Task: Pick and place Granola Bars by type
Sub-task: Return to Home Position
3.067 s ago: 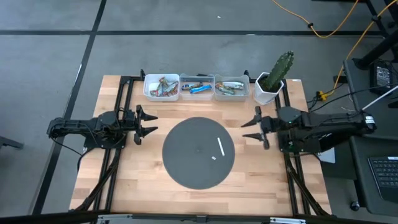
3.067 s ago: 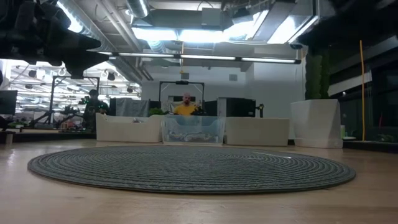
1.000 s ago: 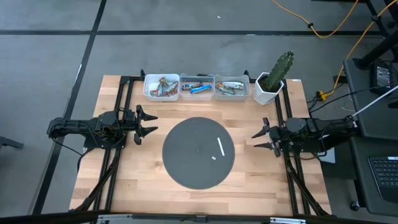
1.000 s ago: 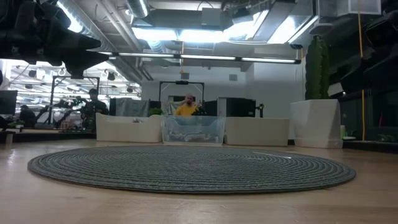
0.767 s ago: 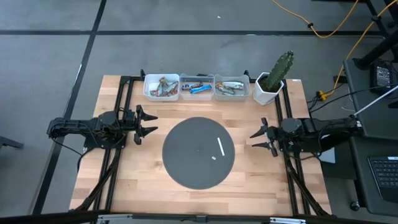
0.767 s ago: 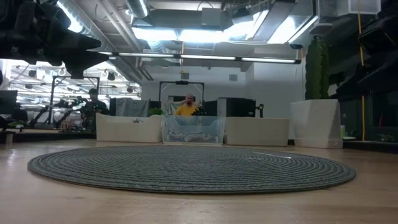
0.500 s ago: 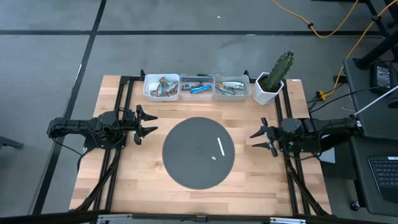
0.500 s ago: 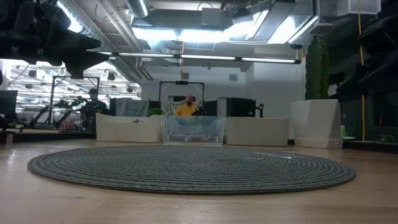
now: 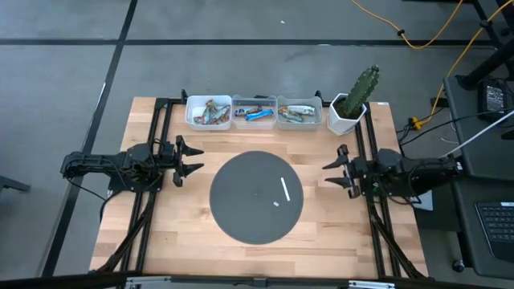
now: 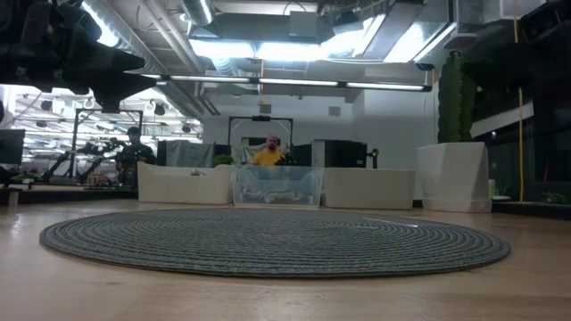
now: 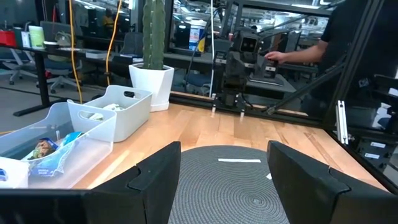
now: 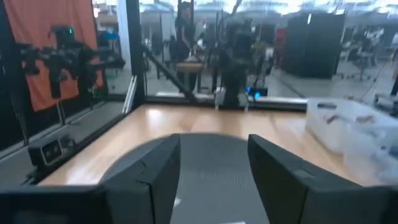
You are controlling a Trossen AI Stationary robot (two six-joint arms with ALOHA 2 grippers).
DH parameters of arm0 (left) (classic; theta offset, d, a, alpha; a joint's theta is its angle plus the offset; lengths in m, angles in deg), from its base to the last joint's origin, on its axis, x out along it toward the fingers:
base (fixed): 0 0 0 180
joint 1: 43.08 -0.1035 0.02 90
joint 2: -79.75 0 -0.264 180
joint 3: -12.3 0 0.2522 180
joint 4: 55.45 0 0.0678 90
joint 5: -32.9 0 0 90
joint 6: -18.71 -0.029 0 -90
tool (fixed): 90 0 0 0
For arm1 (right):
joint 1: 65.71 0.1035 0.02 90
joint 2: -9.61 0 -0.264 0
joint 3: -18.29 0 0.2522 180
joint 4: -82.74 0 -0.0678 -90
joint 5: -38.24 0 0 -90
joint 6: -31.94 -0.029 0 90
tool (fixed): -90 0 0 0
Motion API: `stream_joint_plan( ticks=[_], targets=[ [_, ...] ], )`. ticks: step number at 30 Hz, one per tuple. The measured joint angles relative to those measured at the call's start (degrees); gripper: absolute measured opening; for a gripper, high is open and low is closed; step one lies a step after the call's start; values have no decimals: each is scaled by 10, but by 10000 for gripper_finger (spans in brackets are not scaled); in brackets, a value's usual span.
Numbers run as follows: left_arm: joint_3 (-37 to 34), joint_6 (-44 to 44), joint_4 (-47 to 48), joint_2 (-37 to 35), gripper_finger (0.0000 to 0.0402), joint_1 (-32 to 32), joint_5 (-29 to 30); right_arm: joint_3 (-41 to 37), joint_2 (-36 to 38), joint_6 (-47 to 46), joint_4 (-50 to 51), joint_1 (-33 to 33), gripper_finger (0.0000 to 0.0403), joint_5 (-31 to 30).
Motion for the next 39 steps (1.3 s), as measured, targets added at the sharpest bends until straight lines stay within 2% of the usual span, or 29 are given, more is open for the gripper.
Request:
stream_joint_plan(
  ticks=[39],
  targets=[
    [0, 0, 0, 0, 230, 0, 0, 0, 9, 1, 15, -12, 189, -4]
  ],
)
